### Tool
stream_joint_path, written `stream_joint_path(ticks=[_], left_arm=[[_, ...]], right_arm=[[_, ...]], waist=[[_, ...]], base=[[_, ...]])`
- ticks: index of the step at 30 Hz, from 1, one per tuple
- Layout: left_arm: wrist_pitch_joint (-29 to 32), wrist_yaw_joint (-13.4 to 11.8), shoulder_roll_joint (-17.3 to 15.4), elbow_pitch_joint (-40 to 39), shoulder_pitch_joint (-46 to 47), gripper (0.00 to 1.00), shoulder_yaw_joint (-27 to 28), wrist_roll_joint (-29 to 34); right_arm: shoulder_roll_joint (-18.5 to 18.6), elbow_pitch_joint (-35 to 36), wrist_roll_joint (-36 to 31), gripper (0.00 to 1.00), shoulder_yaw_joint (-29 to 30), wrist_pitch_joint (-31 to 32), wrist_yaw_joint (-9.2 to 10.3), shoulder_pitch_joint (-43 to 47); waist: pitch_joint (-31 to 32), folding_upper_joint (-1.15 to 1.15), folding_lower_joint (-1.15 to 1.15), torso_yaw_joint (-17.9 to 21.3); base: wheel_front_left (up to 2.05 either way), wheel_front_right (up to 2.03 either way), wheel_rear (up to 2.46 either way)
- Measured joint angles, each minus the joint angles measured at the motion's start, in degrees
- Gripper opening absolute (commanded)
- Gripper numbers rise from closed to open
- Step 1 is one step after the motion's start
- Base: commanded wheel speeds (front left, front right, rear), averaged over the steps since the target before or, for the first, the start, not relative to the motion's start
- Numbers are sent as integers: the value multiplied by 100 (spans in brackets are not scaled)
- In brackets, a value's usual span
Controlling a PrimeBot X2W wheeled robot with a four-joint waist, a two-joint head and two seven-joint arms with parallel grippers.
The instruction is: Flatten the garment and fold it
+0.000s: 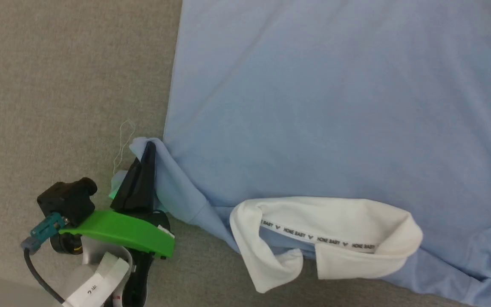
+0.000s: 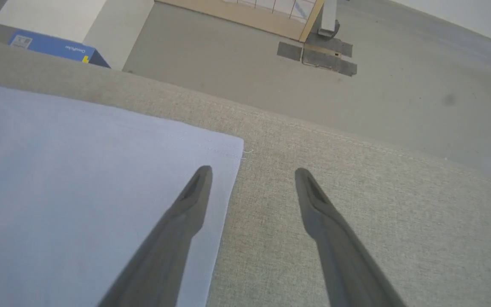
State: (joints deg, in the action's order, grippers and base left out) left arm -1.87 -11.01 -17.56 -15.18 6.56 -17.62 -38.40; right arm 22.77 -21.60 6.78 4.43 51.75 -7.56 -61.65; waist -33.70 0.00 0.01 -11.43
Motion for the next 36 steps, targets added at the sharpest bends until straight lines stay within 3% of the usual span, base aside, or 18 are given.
stream_joint_path(ticks=[7,16,17,19,27,36], left_arm=[[-30,94,27,-136,71,0,-70,0],[-83,145,34,-218,189,0,-99,1],[-110,145,34,-215,204,0,-97,1],[-125,163,34,-207,221,0,-96,1],[-132,188,31,-71,277,0,-77,-2],[-69,134,-82,159,283,0,8,-30]], right_arm=[[131,93,-349,100,-115,1127,0,-291],[363,701,-292,100,-302,1782,2,-465],[390,767,-237,58,-309,1920,2,-494],[405,858,-155,0,-310,2064,2,-520],[398,1118,-98,0,-327,2274,1,-385],[291,1048,68,0,-326,1602,0,-240]], waist=[[-566,0,0,-337],[-1042,0,-2,-553],[-1080,0,-2,-559],[-1108,0,-2,-551],[-1018,0,-1,-482],[-523,0,-1,-354]], base=[[0,0,0],[0,0,0],[0,0,0],[0,0,0],[0,0,0],[0,0,0]])
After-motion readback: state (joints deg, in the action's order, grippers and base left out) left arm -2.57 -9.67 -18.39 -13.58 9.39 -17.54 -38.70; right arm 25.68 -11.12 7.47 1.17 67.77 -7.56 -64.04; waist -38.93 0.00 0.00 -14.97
